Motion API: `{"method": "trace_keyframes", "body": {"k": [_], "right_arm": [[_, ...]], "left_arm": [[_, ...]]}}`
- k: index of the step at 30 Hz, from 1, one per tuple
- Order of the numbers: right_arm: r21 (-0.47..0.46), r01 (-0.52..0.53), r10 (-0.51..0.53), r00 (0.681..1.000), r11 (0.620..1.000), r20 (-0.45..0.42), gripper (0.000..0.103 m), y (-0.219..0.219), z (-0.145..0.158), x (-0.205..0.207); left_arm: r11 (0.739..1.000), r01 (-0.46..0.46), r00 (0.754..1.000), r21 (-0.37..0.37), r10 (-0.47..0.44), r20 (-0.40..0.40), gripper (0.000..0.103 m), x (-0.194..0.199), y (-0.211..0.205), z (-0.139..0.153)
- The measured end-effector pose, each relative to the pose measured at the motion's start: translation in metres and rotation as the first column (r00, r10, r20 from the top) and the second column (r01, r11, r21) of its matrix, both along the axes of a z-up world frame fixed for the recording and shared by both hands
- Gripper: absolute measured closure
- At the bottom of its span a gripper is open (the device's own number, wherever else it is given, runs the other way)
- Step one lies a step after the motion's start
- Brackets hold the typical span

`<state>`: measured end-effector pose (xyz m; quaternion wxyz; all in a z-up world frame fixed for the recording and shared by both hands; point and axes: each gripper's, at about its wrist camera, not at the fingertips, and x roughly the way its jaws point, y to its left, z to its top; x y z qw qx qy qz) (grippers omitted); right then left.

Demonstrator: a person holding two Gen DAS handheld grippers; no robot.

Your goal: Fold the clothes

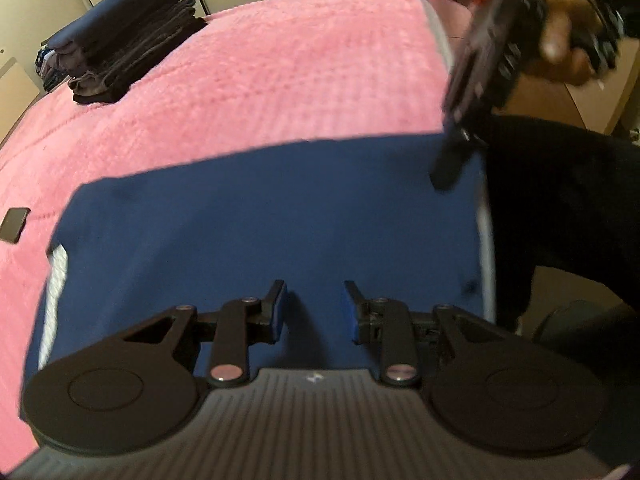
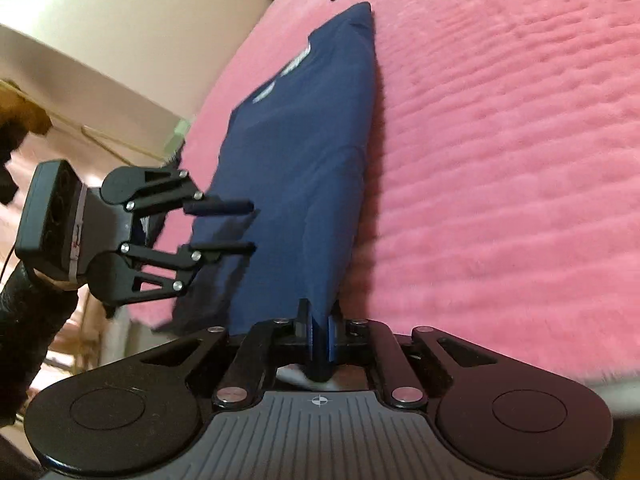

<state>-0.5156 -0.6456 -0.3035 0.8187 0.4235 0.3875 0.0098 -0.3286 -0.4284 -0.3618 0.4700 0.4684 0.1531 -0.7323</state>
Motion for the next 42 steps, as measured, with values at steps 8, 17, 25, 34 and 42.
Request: {"method": "trace_keyframes", "body": {"k": [8,17,25,34,42], "right_arm": [[-0.03,0.075,-0.075,0.997,0.997,0.017,0.037,-0.003,0.011,-0.007],[-0.13,0.067,-0.051,0.991,0.989,0.128,0.031,-0.045,0.033,0.071],[-0.187,0.071,-0.05,0.992,0.98,0.117,0.031,-0.134,0.012,0.23],[-0.174,0.07,-0.06,0.996,0.982,0.063,0.08,-0.179,-0.027,0.316],[-0.307,0.106,-0.069,0.989,0.946,0.127,0.042,-0.137,0.016,0.254]], "left_arm": [[0.991,-0.123,0.992,-0.05,0.123,-0.003,0.075,0.003,0.038,0.005],[0.865,-0.497,0.866,-0.076,0.489,-0.104,0.073,0.05,0.05,-0.005],[0.814,-0.577,0.807,-0.074,0.553,-0.208,0.069,0.072,0.072,-0.011],[0.762,-0.644,0.745,-0.063,0.606,-0.28,0.064,0.084,0.093,-0.014],[0.708,-0.701,0.699,-0.08,0.661,-0.274,0.066,0.086,0.116,-0.003]]}}
